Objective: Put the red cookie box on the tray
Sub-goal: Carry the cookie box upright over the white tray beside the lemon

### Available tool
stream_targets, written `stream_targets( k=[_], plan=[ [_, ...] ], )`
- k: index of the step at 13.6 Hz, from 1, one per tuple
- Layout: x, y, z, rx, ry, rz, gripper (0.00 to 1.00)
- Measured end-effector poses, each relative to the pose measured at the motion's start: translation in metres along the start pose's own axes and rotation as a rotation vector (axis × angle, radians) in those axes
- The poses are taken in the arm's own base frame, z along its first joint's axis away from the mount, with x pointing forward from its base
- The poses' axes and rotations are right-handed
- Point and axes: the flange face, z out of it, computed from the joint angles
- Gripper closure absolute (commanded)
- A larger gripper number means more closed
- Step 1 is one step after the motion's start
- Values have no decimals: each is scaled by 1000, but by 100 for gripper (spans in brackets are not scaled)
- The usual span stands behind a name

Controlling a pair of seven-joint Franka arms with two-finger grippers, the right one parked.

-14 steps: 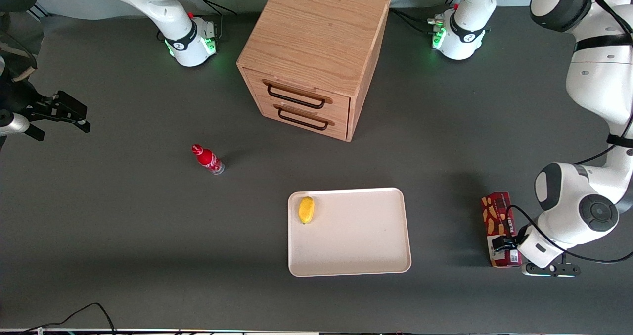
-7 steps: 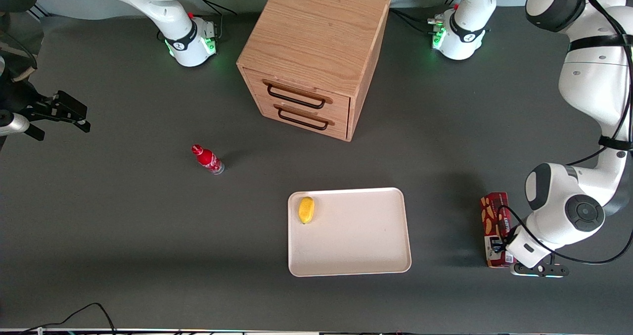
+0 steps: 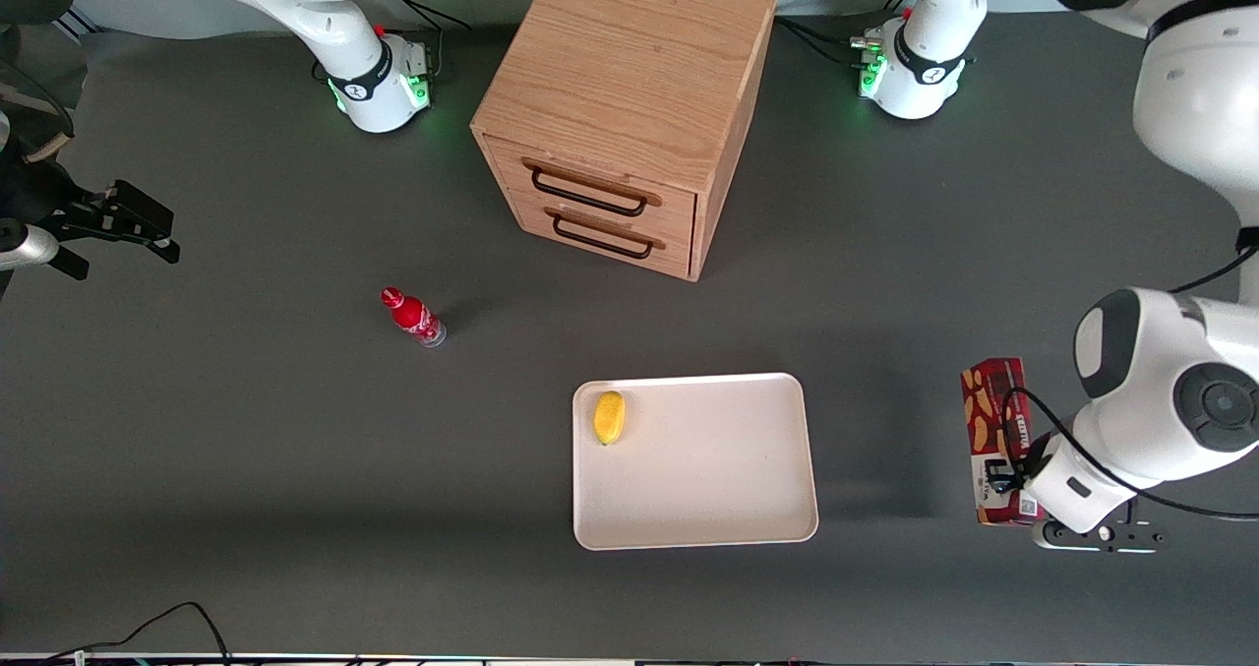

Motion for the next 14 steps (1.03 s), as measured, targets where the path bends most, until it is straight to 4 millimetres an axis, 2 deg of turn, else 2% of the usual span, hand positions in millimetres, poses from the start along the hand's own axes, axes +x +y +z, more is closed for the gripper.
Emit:
stream_targets(
  k=[2, 4, 6, 7, 8, 10, 14],
  plan=[
    [-14, 41, -49, 9, -13, -26, 100],
    [-30, 99, -80, 10, -24, -65, 100],
    [-47, 169, -93, -5, -10, -104, 100],
    [-56, 202, -91, -12, -8, -118, 100],
    [-62, 229, -82, -26, 1, -128, 100],
    [-62, 262, -48, -52, 29, -130, 100],
    [-46, 277, 52, -75, 104, -128, 100]
  ],
)
